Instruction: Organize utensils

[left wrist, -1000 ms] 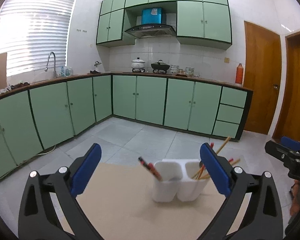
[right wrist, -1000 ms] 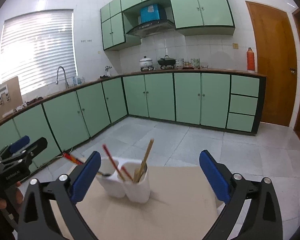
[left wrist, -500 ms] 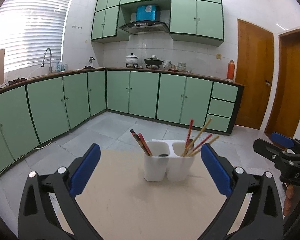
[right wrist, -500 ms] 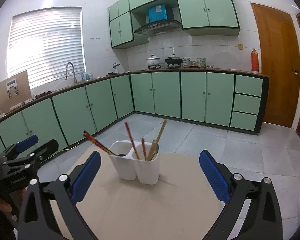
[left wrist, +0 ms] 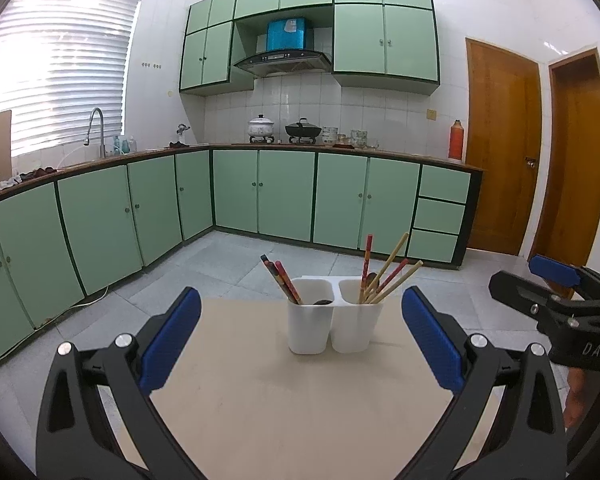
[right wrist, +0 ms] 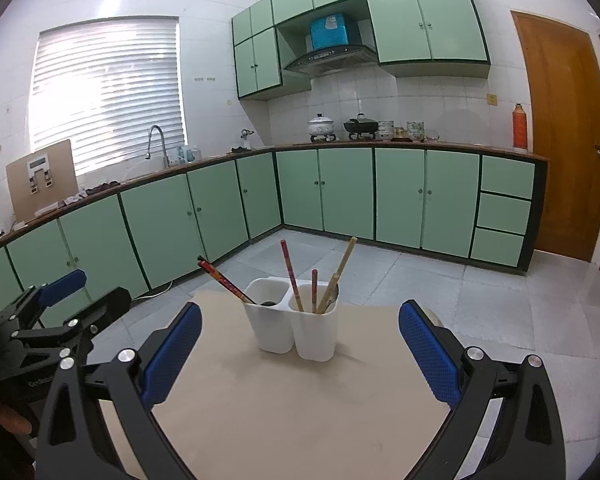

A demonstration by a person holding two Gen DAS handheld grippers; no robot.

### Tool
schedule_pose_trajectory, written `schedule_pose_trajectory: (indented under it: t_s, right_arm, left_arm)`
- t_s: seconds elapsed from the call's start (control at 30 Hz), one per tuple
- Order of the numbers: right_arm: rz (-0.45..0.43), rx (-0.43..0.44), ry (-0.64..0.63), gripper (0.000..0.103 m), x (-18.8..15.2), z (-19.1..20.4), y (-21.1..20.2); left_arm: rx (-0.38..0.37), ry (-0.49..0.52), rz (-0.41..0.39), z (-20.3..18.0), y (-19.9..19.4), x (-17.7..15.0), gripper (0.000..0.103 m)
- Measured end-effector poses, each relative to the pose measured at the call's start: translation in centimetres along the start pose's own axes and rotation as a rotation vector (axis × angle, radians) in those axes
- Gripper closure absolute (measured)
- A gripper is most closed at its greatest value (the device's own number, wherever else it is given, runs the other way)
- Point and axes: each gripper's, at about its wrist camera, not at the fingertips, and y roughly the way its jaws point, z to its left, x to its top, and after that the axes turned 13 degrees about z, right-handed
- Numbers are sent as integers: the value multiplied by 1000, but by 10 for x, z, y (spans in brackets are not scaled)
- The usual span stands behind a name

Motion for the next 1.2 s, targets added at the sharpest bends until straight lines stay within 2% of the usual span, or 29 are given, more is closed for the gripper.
schedule_pose_trajectory:
  t_s: [1.2]
  right_arm:
    - [3, -1, -12, 6, -2, 0, -6]
  left_arm:
    - [11, 6, -2, 0, -4, -2, 6]
